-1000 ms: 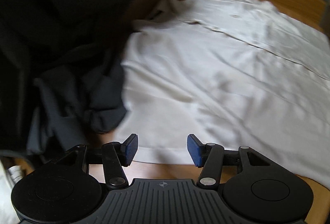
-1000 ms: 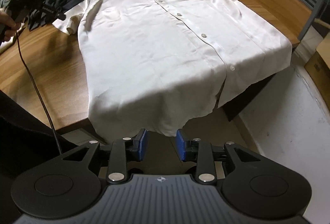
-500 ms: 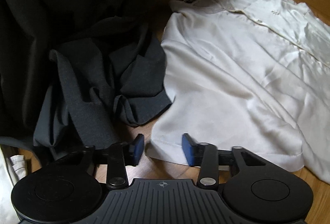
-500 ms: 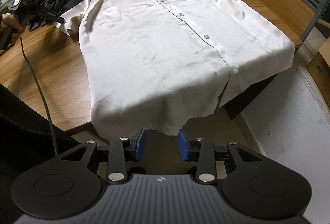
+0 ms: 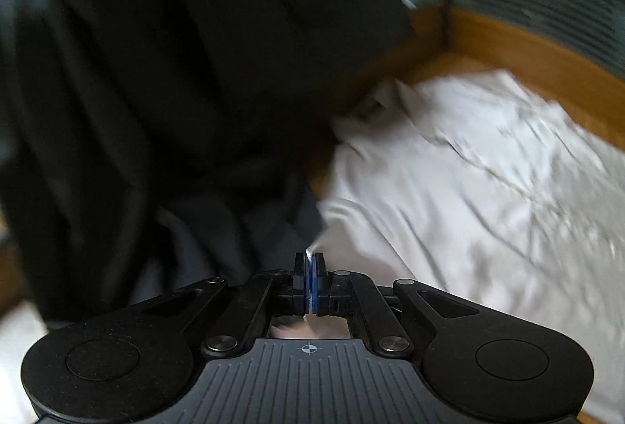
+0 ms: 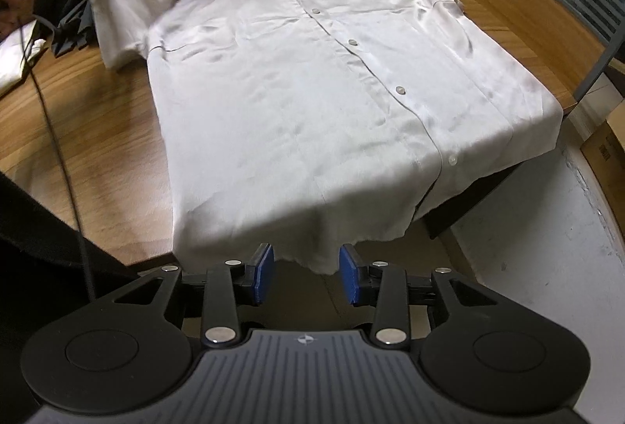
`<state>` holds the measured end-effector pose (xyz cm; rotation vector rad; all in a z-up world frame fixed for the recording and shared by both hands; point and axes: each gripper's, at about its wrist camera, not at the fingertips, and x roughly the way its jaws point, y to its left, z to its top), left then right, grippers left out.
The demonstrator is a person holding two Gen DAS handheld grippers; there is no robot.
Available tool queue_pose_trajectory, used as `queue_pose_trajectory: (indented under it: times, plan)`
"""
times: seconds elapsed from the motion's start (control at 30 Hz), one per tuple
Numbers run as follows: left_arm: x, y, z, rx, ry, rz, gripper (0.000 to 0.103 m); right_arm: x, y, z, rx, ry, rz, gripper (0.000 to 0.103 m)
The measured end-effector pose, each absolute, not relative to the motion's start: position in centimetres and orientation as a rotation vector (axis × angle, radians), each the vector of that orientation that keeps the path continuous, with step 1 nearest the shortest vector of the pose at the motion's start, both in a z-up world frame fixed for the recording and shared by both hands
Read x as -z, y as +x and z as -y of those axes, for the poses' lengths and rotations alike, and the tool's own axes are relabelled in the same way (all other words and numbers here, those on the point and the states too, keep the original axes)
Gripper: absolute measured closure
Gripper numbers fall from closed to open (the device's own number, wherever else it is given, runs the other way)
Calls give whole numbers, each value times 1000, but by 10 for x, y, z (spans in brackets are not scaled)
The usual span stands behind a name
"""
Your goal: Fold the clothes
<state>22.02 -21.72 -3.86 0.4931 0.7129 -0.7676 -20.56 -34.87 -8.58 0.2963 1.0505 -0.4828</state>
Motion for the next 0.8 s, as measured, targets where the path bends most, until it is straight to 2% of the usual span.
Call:
queue_pose_trajectory:
  times: [0.1,0.3,0.5,0.6,0.7,0.8]
  plan:
    - [23,229,212,725,496,-695,100,88,-199,351,491,290,-1047,61]
    - [58,239,210,586,577,-803,99,89,-188,350,485,270,-1043,61]
    - [71,225,210,580,559,-838,83,89,-189,356,506,282,-1032,61]
    - [70,211,213,624,541,-842,81,90,-194,362,517,284,-1029,61]
    - [72,194,221,668,537,-849,74,91,-199,370,529,283,-1026,61]
    - [74,177,228,712,532,-855,73,90,-205,385,542,295,-1016,62]
